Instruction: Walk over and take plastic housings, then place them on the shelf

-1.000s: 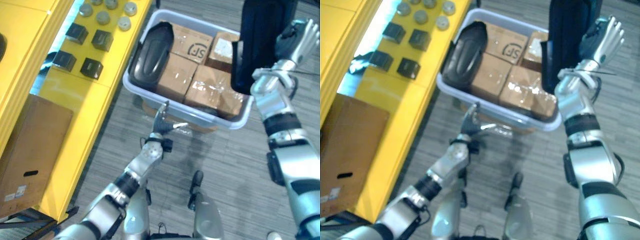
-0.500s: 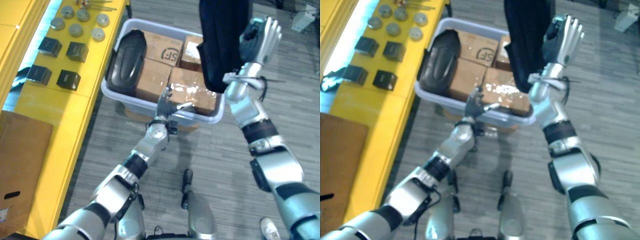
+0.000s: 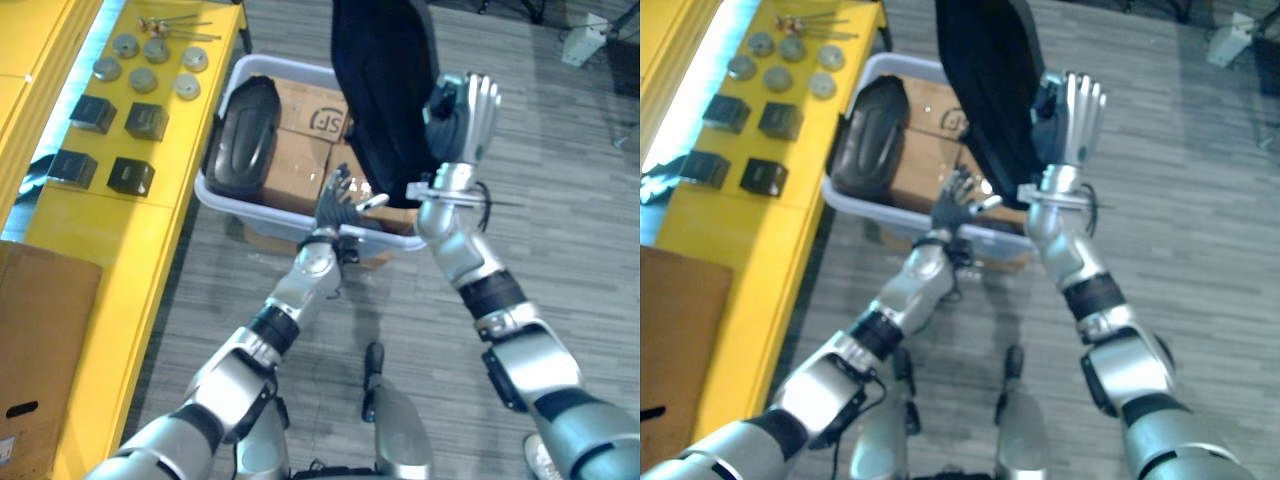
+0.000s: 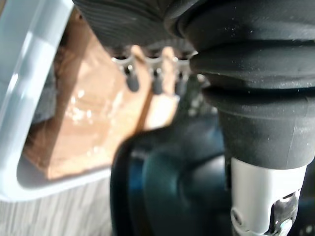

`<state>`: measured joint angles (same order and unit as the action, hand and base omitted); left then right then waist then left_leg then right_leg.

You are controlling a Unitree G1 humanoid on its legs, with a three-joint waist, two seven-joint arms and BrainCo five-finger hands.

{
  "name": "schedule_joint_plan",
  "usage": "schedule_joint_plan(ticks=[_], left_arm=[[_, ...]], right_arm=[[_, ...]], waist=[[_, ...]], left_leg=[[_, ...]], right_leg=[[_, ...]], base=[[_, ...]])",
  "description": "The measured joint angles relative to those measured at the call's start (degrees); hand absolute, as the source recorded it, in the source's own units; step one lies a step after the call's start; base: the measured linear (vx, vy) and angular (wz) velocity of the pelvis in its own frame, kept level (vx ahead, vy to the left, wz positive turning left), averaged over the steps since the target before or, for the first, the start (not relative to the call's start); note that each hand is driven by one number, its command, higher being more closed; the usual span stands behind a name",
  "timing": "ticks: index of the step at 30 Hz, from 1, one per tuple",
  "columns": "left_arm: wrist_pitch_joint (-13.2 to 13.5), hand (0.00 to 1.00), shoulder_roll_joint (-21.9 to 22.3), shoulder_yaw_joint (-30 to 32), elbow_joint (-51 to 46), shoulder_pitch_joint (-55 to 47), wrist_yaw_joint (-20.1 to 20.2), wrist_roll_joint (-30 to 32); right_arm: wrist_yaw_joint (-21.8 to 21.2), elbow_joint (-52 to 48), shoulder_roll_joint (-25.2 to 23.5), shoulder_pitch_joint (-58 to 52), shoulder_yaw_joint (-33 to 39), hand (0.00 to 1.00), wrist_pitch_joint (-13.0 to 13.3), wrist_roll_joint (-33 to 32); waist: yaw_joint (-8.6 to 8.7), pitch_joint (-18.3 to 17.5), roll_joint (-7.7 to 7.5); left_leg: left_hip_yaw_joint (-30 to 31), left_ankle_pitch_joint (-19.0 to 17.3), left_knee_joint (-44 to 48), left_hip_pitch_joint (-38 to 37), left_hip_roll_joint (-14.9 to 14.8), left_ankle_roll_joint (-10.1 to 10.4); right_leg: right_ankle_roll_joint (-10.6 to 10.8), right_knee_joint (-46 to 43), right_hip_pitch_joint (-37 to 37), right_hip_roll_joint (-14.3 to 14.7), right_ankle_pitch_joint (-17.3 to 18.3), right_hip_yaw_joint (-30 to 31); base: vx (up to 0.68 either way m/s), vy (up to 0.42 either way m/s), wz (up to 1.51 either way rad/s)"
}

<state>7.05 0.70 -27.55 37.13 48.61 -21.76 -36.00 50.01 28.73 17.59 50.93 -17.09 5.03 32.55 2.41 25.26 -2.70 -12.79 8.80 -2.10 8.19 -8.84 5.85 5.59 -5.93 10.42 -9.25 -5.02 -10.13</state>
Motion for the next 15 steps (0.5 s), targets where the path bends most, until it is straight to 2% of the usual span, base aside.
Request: schedule_joint_plan(ticks=[4,9,12,15], left_arm=[[0.0,0.00,0.3,-0.1,0.7,0.0,-1.0,0.2],[0.1,0.00,0.3,0.0,1.4,-0.5,-3.3,0.5],[1.0,0.00,0.3,0.4,2.1,-1.0,-4.8,0.5],[3.2,0.00,0.3,0.5,2.3,-1.6,-6.5,0.3]], right_arm=[[0.0,-3.8,-1.2,-3.3,-1.1,1.00,1.3,1.3],[-0.1,-7.1,-2.9,-6.1,-2.1,1.00,1.6,2.6],[-0.4,-8.9,-3.7,-8.5,-2.2,1.00,2.4,2.6],[-1.3,-11.2,-4.8,-10.7,-2.2,1.00,2.8,2.6]], waist=[[0.29,-0.7,-1.12],[0.47,-0.7,-1.25],[0.76,-1.2,-1.93],[1.42,-1.4,-2.33]], left_leg=[[-0.3,-0.1,-0.5,-0.8,0.0,0.1],[-0.4,0.0,-1.0,-1.6,0.0,0.1],[-0.5,0.0,-1.5,-2.2,0.1,0.1],[-0.5,0.0,-1.6,-2.3,0.1,0.1]], right_leg=[[0.0,0.5,-0.6,0.1,0.0,0.3],[0.0,0.7,-1.2,0.1,0.0,0.4],[0.1,1.2,-1.7,0.2,0.0,0.4],[0.1,1.4,-2.0,0.2,0.0,0.4]], base=[[0.02,0.001,-0.05],[0.00,0.000,0.00],[0.00,0.000,0.00],[0.00,0.000,0.00]])
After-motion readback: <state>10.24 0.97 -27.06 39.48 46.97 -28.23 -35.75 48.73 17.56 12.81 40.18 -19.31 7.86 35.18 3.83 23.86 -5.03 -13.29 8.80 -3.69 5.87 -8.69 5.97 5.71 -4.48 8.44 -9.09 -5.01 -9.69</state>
